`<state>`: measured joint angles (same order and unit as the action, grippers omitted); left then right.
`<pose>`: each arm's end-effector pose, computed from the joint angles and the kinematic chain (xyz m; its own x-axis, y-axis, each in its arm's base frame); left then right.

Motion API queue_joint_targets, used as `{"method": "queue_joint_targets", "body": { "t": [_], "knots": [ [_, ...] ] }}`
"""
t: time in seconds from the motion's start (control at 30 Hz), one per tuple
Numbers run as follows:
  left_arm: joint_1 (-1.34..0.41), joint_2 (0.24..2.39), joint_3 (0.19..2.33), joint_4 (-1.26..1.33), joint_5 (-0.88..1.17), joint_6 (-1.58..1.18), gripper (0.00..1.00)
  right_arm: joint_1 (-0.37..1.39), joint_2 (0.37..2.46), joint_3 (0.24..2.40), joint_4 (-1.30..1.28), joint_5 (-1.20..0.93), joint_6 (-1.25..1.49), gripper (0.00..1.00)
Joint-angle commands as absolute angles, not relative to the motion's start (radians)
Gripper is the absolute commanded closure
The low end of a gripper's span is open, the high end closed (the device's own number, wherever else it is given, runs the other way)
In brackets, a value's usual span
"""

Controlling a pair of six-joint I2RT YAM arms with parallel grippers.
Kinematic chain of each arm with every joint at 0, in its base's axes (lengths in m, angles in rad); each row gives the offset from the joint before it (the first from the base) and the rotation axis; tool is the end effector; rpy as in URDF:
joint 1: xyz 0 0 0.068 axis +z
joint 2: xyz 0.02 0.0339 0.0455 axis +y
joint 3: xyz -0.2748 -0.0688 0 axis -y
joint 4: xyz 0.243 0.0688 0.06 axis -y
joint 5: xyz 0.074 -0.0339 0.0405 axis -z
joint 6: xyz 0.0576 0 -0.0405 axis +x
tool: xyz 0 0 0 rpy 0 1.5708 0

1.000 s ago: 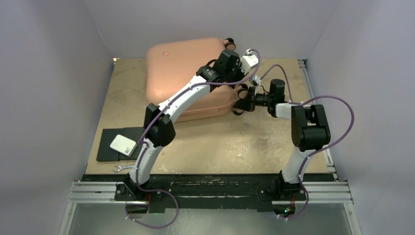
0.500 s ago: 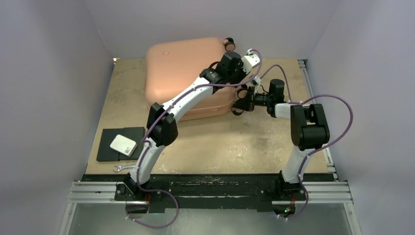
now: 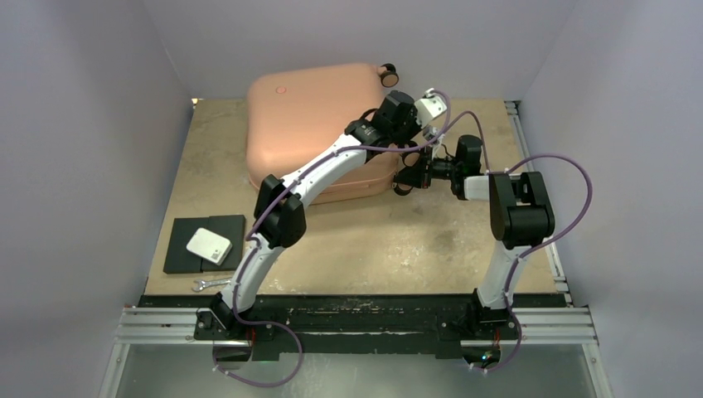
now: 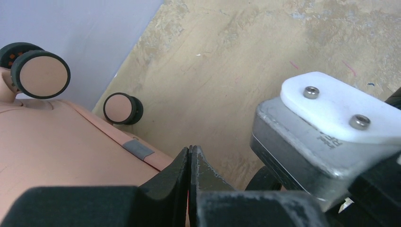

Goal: Pack the luggage
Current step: Zip the luggage at the center of the board.

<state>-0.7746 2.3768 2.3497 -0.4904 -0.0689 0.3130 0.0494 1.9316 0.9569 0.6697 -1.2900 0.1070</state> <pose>0.4152 -0.4008 0.2921 -0.1347 0.5616 -0.8163 0.7321 0.6116 0.3000 0.3857 0.0745 0.1762 -0.3974 0.0100 -0.9176 -0.8917 0.2318 0.3887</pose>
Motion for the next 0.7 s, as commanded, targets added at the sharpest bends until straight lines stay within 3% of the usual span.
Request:
{"method": "queue_joint_targets", "body": {
  "t": [0.0, 0.43, 0.6, 0.67],
  "knots": [
    [-0.752, 2.438, 2.226, -0.909, -0.044, 0.365, 1.0, -0.03, 2.011, 0.994, 0.594, -1.061, 0.338, 1.0],
    [-0.753, 2.375, 2.093, -0.941, 0.132, 0.337, 1.0, -0.078, 2.094, 1.065, 0.488, -1.106, 0.338, 1.0],
    [-0.75, 2.375, 2.084, -0.934, 0.126, 0.329, 1.0, -0.077, 2.083, 1.044, 0.616, -1.174, 0.418, 0.93],
    [-0.75, 2.373, 2.088, -0.934, 0.13, 0.325, 1.0, -0.069, 2.073, 1.034, 0.652, -1.207, 0.424, 0.78]
  ]
}}
